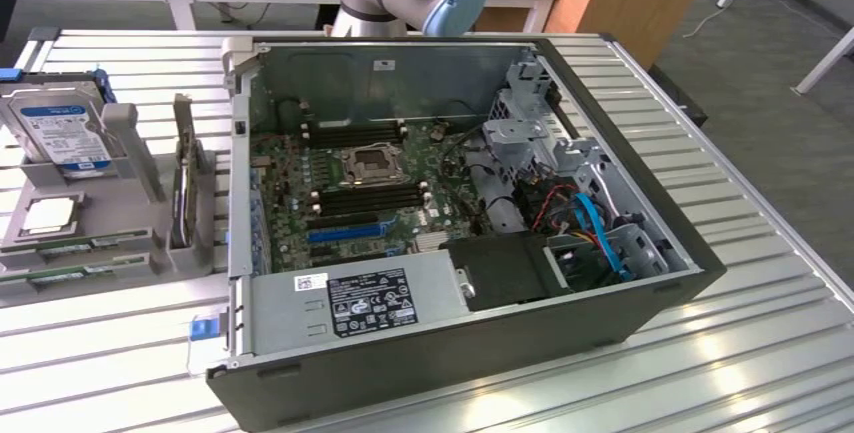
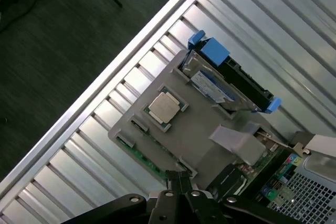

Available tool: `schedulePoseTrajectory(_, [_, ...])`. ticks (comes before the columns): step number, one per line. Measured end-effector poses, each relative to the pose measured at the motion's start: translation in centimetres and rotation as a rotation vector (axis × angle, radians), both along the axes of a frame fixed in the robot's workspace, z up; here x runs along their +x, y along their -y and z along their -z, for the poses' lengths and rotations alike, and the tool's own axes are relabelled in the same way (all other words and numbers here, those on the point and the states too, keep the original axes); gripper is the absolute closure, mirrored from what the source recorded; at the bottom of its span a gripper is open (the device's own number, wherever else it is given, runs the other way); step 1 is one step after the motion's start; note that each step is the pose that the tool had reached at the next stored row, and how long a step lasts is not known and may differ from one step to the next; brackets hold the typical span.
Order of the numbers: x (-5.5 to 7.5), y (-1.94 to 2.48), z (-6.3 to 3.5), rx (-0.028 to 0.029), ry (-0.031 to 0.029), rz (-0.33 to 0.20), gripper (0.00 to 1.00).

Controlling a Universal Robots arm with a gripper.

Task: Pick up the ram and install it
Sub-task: 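Pick up the ram and move it above insertion slot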

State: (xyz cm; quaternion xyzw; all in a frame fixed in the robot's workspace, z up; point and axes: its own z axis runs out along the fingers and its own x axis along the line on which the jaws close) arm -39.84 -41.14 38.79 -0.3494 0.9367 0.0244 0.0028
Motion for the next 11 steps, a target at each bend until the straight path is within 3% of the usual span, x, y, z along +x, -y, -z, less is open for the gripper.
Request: schedulePoseTrajectory(11, [0.0, 0.0, 0.0, 0.0, 0.0, -0.099, 0.9])
